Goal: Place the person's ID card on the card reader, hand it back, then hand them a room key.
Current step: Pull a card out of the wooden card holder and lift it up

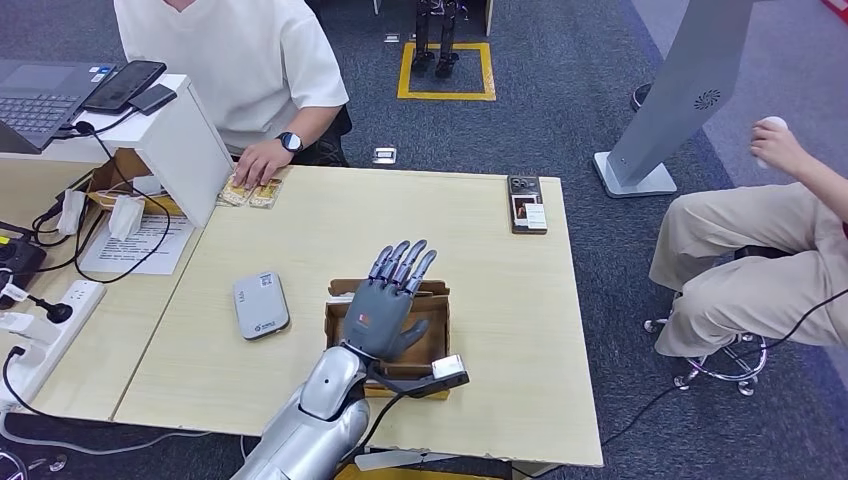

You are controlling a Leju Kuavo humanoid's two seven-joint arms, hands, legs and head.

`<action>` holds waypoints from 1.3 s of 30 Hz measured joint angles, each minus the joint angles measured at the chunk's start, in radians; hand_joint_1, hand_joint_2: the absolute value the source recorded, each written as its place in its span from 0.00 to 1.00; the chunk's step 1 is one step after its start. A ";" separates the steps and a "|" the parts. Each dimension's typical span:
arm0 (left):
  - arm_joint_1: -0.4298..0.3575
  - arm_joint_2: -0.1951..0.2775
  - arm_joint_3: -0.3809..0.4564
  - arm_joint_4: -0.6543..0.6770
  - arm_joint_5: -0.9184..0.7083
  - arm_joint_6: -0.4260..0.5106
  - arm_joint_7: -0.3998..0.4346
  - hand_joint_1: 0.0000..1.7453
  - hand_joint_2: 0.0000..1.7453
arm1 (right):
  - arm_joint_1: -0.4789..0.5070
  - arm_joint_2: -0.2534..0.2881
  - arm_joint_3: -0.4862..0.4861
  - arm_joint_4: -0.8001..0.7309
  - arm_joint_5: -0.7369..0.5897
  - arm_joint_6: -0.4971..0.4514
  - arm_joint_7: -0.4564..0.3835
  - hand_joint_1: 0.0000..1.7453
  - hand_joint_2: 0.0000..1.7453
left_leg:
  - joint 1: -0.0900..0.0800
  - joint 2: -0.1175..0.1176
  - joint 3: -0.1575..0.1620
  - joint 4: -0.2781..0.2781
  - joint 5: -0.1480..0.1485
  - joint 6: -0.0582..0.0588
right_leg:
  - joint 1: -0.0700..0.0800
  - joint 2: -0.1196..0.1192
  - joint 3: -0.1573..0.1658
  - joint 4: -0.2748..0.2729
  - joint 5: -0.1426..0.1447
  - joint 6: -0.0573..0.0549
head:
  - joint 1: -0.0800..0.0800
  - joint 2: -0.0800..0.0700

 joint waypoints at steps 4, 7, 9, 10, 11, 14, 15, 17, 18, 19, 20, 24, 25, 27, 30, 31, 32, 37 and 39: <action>-0.005 -0.004 0.000 0.014 0.000 0.000 0.000 0.00 1.00 | -0.001 0.000 0.000 0.002 0.001 0.000 0.000 0.00 1.00 | 0.000 0.000 0.000 0.000 0.000 0.000 | 0.000 0.000 0.000 0.000 0.000 0.000 | 0.000 0.000; -0.009 -0.004 0.000 0.021 0.000 0.000 0.005 0.00 1.00 | -0.001 0.000 0.000 0.003 0.001 0.000 0.000 0.00 1.00 | 0.000 0.000 0.000 0.000 0.000 0.000 | 0.000 0.000 0.000 0.000 0.000 0.000 | 0.000 0.000; -0.011 -0.004 0.000 0.026 -0.007 0.000 0.024 0.00 1.00 | -0.002 0.000 0.000 0.003 0.001 0.000 0.000 0.00 1.00 | 0.000 0.000 0.000 0.000 0.000 0.000 | 0.000 0.000 0.000 0.000 0.000 0.000 | 0.000 0.000; -0.012 -0.004 0.000 0.028 -0.014 0.000 0.040 0.00 1.00 | -0.002 0.000 0.000 0.003 0.001 0.000 0.001 0.00 1.00 | 0.000 0.000 0.000 0.000 0.000 0.000 | 0.000 0.000 0.000 0.000 0.000 0.000 | 0.000 0.000; -0.013 -0.004 0.000 0.029 -0.021 0.000 0.053 0.00 1.00 | -0.002 0.000 0.000 0.003 0.001 0.000 0.002 0.00 1.00 | 0.000 0.000 0.000 0.000 0.000 0.000 | 0.000 0.000 0.000 0.000 0.000 0.000 | 0.000 0.000; -0.013 -0.004 0.000 0.029 -0.029 0.000 0.067 0.00 1.00 | -0.002 0.000 0.000 0.003 0.001 0.000 0.003 0.00 1.00 | 0.000 0.000 0.000 0.000 0.000 0.000 | 0.000 0.000 0.000 0.000 0.000 0.000 | 0.000 0.000; -0.013 -0.004 0.000 0.029 -0.029 0.000 0.067 0.00 1.00 | -0.002 0.000 0.000 0.003 0.001 0.000 0.003 0.00 1.00 | 0.000 0.000 0.000 0.000 0.000 0.000 | 0.000 0.000 0.000 0.000 0.000 0.000 | 0.000 0.000; -0.013 -0.004 0.000 0.029 -0.029 0.000 0.067 0.00 1.00 | -0.002 0.000 0.000 0.003 0.001 0.000 0.003 0.00 1.00 | 0.000 0.000 0.000 0.000 0.000 0.000 | 0.000 0.000 0.000 0.000 0.000 0.000 | 0.000 0.000; -0.013 -0.004 0.000 0.029 -0.029 0.000 0.068 0.00 1.00 | -0.002 0.000 0.000 0.003 0.001 0.000 0.004 0.00 1.00 | 0.000 0.000 0.000 0.000 0.000 0.000 | 0.000 0.000 0.000 0.000 0.000 0.000 | 0.000 0.000; -0.013 -0.004 0.000 0.029 -0.039 0.000 0.082 0.00 1.00 | -0.002 0.000 0.000 0.003 0.002 0.000 0.006 0.00 1.00 | 0.000 0.000 0.000 0.000 0.000 0.000 | 0.000 0.000 0.000 0.000 0.000 0.000 | 0.000 0.000; -0.013 -0.003 0.000 0.028 -0.049 0.001 0.097 0.00 1.00 | -0.002 0.000 0.000 0.003 0.002 0.000 0.008 0.00 1.00 | 0.000 0.000 0.000 0.000 0.000 0.000 | 0.000 0.000 0.000 0.000 0.000 0.000 | 0.000 0.000; -0.013 -0.001 0.000 0.023 -0.076 0.001 0.145 0.99 1.00 | -0.002 0.000 0.000 0.002 0.003 0.000 0.019 0.00 1.00 | 0.000 0.000 0.000 0.000 0.000 0.000 | 0.000 0.000 0.000 0.000 0.000 0.000 | 0.000 0.000; -0.013 -0.001 0.000 0.023 -0.076 0.001 0.151 1.00 1.00 | -0.002 0.000 0.000 0.002 0.003 0.000 0.020 0.00 1.00 | 0.000 0.000 0.000 0.000 0.000 0.000 | 0.000 0.000 0.000 0.000 0.000 0.000 | 0.000 0.000; -0.013 -0.001 0.000 0.023 -0.078 0.001 0.158 1.00 1.00 | -0.002 0.000 0.000 0.002 0.003 0.000 0.021 0.00 1.00 | 0.000 0.000 0.000 0.000 0.000 0.000 | 0.000 0.000 0.000 0.000 0.000 0.000 | 0.000 0.000; -0.013 -0.001 0.000 0.021 -0.078 0.001 0.160 1.00 1.00 | -0.002 0.000 0.000 0.002 0.003 0.000 0.023 0.00 1.00 | 0.000 0.000 0.000 0.000 0.000 0.000 | 0.000 0.000 0.000 0.000 0.000 0.000 | 0.000 0.000; -0.013 -0.001 0.000 0.020 -0.078 0.001 0.159 1.00 1.00 | -0.002 0.000 0.000 0.002 0.003 0.000 0.023 0.00 1.00 | 0.000 0.000 0.000 0.000 0.000 0.000 | 0.000 0.000 0.000 0.000 0.000 0.000 | 0.000 0.000; -0.012 -0.001 0.000 0.019 -0.078 0.001 0.158 1.00 1.00 | -0.002 0.000 0.000 0.002 0.003 0.000 0.023 0.00 1.00 | 0.000 0.000 0.000 0.000 0.000 0.000 | 0.000 0.000 0.000 0.000 0.000 0.000 | 0.000 0.000; -0.012 0.000 0.000 0.013 -0.076 0.001 0.155 1.00 1.00 | -0.002 0.000 0.000 0.002 0.003 0.000 0.023 0.00 1.00 | 0.000 0.000 0.000 0.000 0.000 0.000 | 0.000 0.000 0.000 0.000 0.000 0.000 | 0.000 0.000; -0.012 0.001 0.000 0.009 -0.073 0.001 0.149 1.00 1.00 | -0.002 0.000 0.000 0.002 0.003 0.000 0.023 0.00 1.00 | 0.000 0.000 0.000 0.000 0.000 0.000 | 0.000 0.000 0.000 0.000 0.000 0.000 | 0.000 0.000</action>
